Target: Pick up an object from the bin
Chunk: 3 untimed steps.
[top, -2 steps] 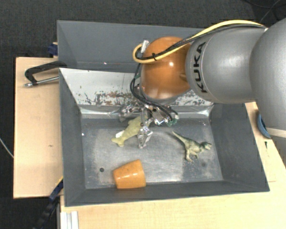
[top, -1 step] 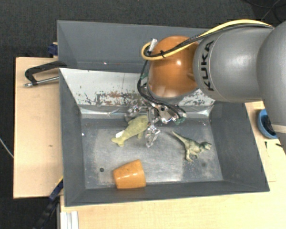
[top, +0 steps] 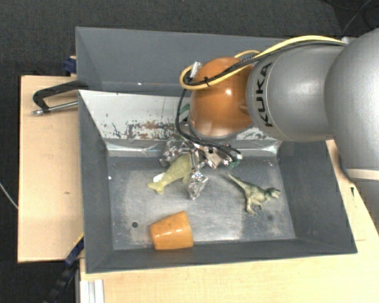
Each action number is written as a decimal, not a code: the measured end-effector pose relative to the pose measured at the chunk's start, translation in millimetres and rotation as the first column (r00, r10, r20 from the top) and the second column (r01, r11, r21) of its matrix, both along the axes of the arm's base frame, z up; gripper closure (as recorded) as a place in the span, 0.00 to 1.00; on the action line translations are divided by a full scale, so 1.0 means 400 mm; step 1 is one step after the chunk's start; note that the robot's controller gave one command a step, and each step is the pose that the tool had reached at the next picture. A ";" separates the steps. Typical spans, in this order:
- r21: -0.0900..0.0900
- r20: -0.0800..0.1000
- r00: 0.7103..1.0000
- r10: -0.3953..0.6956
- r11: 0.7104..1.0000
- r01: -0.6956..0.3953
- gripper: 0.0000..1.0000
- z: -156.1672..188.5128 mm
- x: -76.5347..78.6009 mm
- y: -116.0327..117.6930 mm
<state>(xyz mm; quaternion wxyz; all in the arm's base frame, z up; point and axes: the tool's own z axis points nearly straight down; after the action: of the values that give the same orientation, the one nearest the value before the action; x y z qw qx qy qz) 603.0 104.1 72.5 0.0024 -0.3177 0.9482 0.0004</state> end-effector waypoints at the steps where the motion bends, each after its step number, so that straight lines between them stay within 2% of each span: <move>1: 0.000 -0.003 1.000 -0.002 1.000 0.002 0.00 0.003 0.002 0.002; 2: 0.001 0.000 1.000 -0.002 1.000 0.002 1.00 0.006 0.004 0.003; 3: 0.002 0.009 1.000 -0.003 1.000 0.003 1.00 0.173 0.012 0.006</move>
Offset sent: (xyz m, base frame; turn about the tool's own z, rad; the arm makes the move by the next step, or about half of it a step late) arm 0.0000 0.0000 0.0000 0.0000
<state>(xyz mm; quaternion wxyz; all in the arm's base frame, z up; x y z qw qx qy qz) 607.8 106.7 141.8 0.0067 -0.3161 0.9487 -0.0003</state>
